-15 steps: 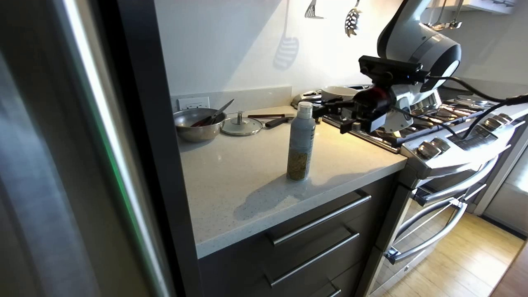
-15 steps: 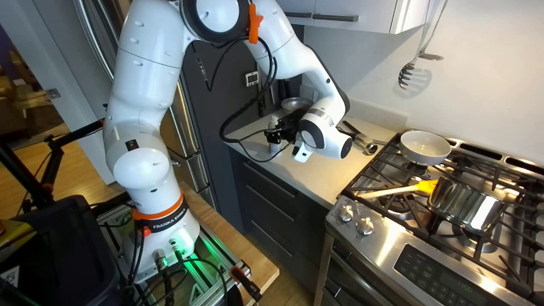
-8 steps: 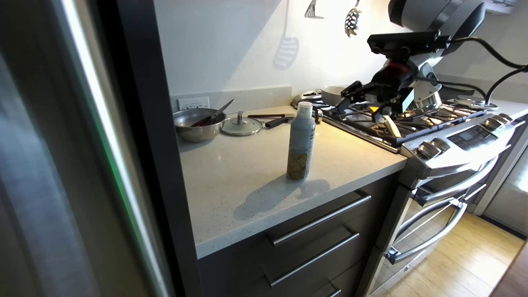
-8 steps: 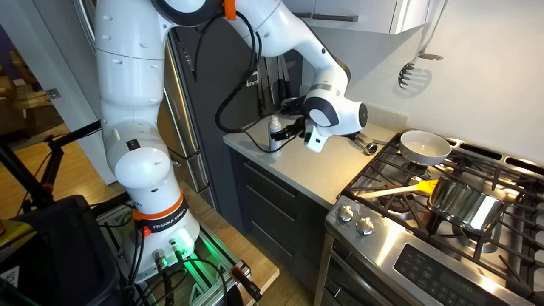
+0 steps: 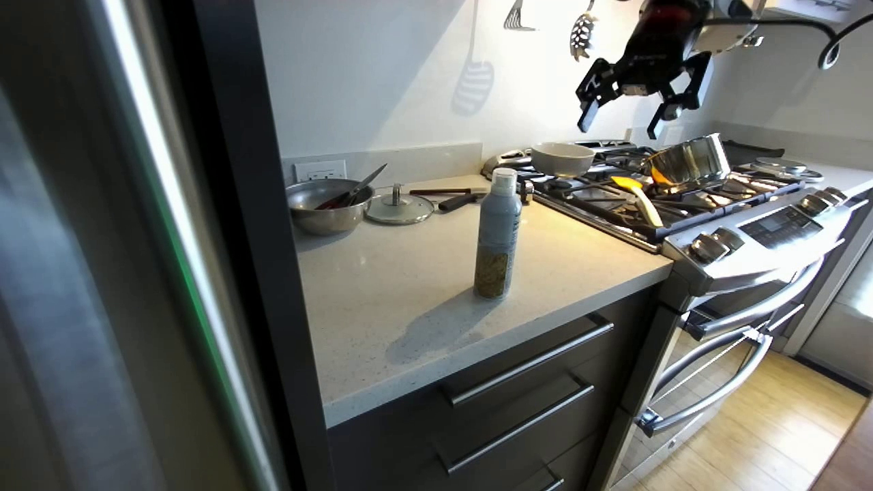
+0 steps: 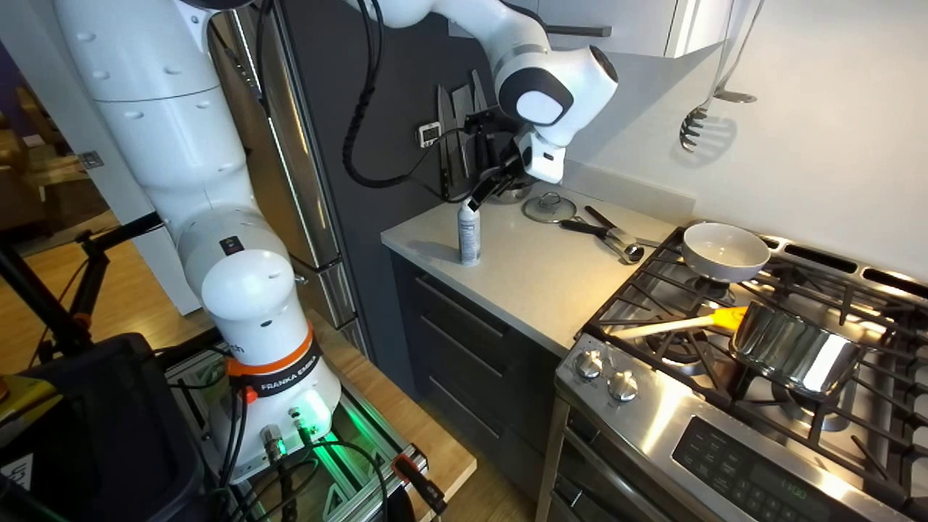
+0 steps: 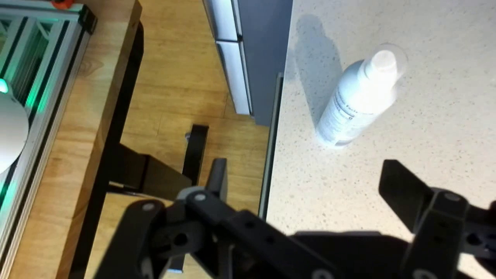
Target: Put the spray bottle upright
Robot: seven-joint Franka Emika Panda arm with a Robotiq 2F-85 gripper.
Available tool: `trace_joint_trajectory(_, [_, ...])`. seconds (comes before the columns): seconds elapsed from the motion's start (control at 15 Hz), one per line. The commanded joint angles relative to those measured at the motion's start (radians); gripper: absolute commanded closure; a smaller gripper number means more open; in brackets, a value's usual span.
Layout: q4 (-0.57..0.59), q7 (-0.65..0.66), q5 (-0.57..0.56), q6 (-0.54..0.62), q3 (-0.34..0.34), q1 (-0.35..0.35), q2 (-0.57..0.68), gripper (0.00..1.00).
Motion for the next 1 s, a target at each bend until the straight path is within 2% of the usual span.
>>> trace_joint_trajectory(0.0, [-0.055, 0.091, -0.180, 0.073, 0.064, 0.002, -0.127, 0.00])
trace_joint_trajectory(0.33, [-0.080, 0.140, -0.401, 0.167, 0.154, -0.001, -0.227, 0.00])
trace_joint_trajectory(0.73, [-0.145, 0.147, -0.596, 0.411, 0.237, -0.006, -0.299, 0.00])
trace_joint_trajectory(0.93, [-0.171, 0.169, -0.656, 0.501, 0.259, -0.014, -0.313, 0.00])
